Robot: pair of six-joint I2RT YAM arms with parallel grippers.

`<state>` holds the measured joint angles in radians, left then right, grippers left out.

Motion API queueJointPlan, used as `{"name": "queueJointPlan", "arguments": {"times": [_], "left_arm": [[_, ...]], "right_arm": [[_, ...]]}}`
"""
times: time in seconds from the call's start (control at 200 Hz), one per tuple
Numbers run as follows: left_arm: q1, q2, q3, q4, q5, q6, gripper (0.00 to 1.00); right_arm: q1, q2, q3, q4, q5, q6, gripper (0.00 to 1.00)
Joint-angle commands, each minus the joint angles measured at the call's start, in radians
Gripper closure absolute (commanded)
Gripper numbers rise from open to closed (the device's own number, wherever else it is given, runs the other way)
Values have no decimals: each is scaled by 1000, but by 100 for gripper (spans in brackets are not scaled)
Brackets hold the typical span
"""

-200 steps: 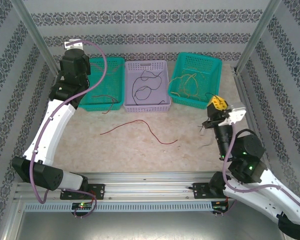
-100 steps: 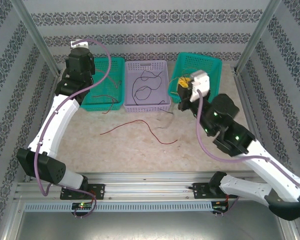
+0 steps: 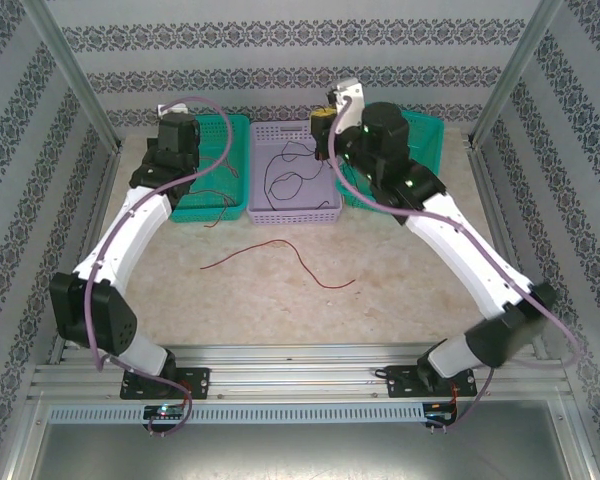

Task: Untangle the cables

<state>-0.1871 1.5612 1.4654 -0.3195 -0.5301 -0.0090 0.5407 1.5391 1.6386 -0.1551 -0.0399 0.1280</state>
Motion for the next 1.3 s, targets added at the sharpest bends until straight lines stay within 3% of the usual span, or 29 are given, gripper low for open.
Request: {"name": "queueJointPlan", "arguments": {"times": [0.0, 0.245, 0.42, 0.59, 0.684, 0.839, 1.019, 1.139, 1.169, 1.204, 1.294], "left_arm": [[17, 41, -23, 37, 32, -59, 100], [39, 130, -51, 26, 36, -114, 100], [80, 170, -51, -7, 117, -194, 100], [89, 232, -25, -36, 199, -211, 95], [87, 263, -2, -52, 245, -218, 87], [88, 308, 47, -101, 323, -235, 69], [88, 262, 101, -137, 372, -230, 50], [88, 204, 152, -178, 431, -237, 33], [88, 187, 162, -189, 446, -239, 20], [89, 162, 164, -197, 454, -247, 13], [87, 65, 130, -189, 494, -280, 5]], "right_arm": [[-59, 116, 74, -4, -115, 76, 100], [-72, 367, 235, -45, -173, 70, 100], [-74, 607, 445, -221, -182, 78, 100], [-77, 687, 484, -224, -152, 90, 100], [-80, 707, 514, -232, -157, 102, 93], [-86, 729, 585, -314, -165, 112, 70], [-77, 609, 465, -232, -127, 96, 57], [-82, 556, 460, -258, -146, 97, 55], [-82, 537, 447, -258, -147, 99, 56], [-81, 507, 418, -246, -149, 97, 56], [-73, 396, 291, -179, -133, 91, 55]]}}
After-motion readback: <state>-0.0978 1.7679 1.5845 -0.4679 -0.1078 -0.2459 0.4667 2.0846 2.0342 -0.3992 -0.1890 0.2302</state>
